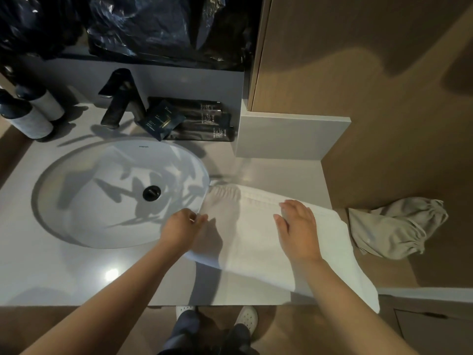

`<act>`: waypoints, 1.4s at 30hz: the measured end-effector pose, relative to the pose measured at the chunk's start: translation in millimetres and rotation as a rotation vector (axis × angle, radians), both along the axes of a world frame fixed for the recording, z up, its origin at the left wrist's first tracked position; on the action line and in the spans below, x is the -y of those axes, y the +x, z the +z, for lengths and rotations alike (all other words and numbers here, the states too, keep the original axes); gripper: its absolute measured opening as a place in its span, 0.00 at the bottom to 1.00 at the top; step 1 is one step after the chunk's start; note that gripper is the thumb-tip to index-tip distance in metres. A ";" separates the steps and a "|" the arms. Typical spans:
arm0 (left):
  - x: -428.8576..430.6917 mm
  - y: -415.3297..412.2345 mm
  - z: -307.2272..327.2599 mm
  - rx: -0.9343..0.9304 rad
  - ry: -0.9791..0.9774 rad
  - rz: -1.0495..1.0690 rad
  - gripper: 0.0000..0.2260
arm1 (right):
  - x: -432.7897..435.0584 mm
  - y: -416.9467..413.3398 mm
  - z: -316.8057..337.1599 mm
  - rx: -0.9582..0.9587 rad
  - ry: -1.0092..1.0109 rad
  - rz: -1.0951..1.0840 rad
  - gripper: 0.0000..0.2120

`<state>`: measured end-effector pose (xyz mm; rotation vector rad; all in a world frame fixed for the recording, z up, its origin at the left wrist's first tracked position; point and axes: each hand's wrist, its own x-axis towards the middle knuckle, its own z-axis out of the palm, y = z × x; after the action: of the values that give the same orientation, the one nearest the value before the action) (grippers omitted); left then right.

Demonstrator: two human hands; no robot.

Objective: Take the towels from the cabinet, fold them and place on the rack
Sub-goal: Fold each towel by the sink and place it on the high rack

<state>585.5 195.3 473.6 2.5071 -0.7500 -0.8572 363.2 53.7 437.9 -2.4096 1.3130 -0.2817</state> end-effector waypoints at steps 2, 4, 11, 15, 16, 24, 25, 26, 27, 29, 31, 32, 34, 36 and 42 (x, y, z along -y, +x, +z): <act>8.6 -1.7 0.6 -0.019 -0.058 0.031 0.16 | 5.2 1.7 4.5 0.019 0.006 -0.032 0.12; 12.8 -2.1 0.3 -0.054 -0.119 0.059 0.18 | 11.5 7.8 11.0 0.054 0.052 -0.071 0.06; 12.5 -7.3 -4.3 -0.030 -0.117 0.094 0.15 | 26.3 12.6 14.8 0.194 0.136 -0.233 0.06; 17.7 -8.0 -1.9 -0.021 -0.092 0.094 0.14 | 31.0 23.4 -1.4 0.067 0.054 -0.256 0.05; 18.4 -8.6 -1.3 -0.023 -0.076 0.085 0.14 | 31.5 25.8 -5.2 0.048 0.027 -0.263 0.04; -8.0 -3.1 -1.0 -0.208 0.013 0.002 0.21 | 23.2 25.4 -19.1 0.040 -0.159 -0.167 0.08; -12.1 -1.5 -1.1 -0.264 -0.060 0.040 0.20 | 24.3 25.6 -18.1 0.042 -0.150 -0.154 0.08; -16.8 -0.3 -1.0 -0.324 -0.142 0.077 0.18 | 25.0 25.5 -17.0 0.042 -0.147 -0.136 0.08; -21.2 0.3 -1.1 -0.379 -0.221 0.105 0.17 | 25.2 25.2 -15.8 0.042 -0.145 -0.117 0.08; -28.5 -1.2 -2.3 -0.433 -0.322 0.120 0.17 | 25.8 26.1 -13.3 0.068 -0.108 -0.080 0.07; -30.3 -4.0 -5.8 -0.376 -0.327 0.106 0.17 | 27.7 30.5 -11.5 0.088 -0.059 -0.068 0.08; -28.6 -5.1 -7.9 -0.319 -0.304 0.089 0.17 | 29.0 33.0 -11.0 0.087 -0.056 -0.073 0.09; -23.3 -4.4 -12.1 -0.207 -0.246 0.029 0.19 | 31.5 38.3 -9.7 0.073 -0.068 -0.097 0.09; -18.0 -0.6 -15.6 -0.112 -0.163 -0.026 0.20 | 32.6 41.5 -10.7 0.053 -0.075 -0.115 0.08; 15.2 18.4 -22.1 -0.031 -0.034 0.023 0.24 | 29.2 41.5 -15.9 0.065 -0.061 -0.106 0.08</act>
<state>603.9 180.1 451.5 2.4623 -0.7184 -0.8665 404.7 24.4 422.0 -2.3625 1.4249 -0.4310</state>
